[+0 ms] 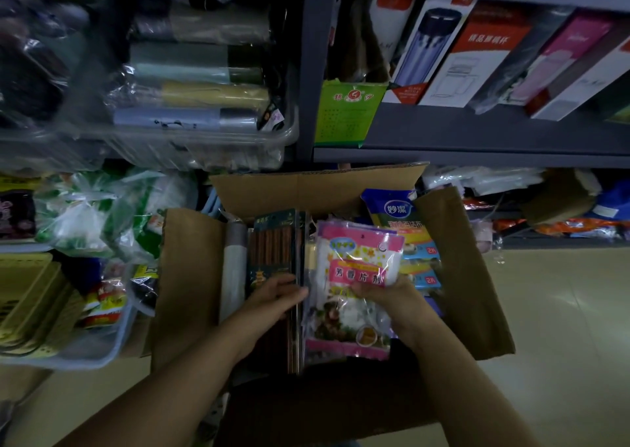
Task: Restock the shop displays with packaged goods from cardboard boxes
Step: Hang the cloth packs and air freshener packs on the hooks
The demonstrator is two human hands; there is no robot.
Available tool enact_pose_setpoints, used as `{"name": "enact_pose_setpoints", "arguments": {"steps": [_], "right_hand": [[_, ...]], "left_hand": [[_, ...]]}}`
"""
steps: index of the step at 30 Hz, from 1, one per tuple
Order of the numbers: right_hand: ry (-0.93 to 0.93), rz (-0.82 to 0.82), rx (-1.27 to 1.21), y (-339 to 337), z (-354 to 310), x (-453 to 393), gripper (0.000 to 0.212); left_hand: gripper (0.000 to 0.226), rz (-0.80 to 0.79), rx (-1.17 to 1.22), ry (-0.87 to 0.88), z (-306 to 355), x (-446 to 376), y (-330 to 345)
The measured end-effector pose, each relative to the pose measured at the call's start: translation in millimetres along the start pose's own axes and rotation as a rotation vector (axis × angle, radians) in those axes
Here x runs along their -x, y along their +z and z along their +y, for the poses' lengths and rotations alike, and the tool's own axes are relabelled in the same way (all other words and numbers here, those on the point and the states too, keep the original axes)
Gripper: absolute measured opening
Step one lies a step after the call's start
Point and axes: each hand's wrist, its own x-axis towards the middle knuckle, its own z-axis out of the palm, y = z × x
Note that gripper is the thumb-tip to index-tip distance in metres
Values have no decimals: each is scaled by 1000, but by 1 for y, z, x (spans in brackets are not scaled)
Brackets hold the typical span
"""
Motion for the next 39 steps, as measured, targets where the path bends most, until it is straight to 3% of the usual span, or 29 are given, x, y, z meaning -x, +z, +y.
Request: {"name": "enact_pose_setpoints", "arguments": {"steps": [3,6,10,15,19,24,29,33,39], "right_hand": [[-5,-53,-117,12,-20,-1,46],[-49,-97,-144,30,-36,1,41],[-106,-161,-30,57,-55,3,45],[-212,-263,188,95,-100,-7,40],[-230,-347,239,118,-123,-15,38],[-265,-342,228,140,-125,-16,41],[-299,-310,177,160,-125,-15,38],[-319,-352,222,173,-123,-16,28],[-327,-426,256,205,-121,-11,39]], "left_hand": [[91,-152,46,24,17,6,1],[76,-207,25,72,32,14,1],[64,-62,34,179,48,21,-16],[91,67,94,294,81,41,-56],[52,162,91,375,100,59,-82],[57,201,87,390,97,68,-98],[26,216,150,425,96,71,-101],[27,271,189,434,95,80,-112],[38,362,255,467,86,99,-133]]}}
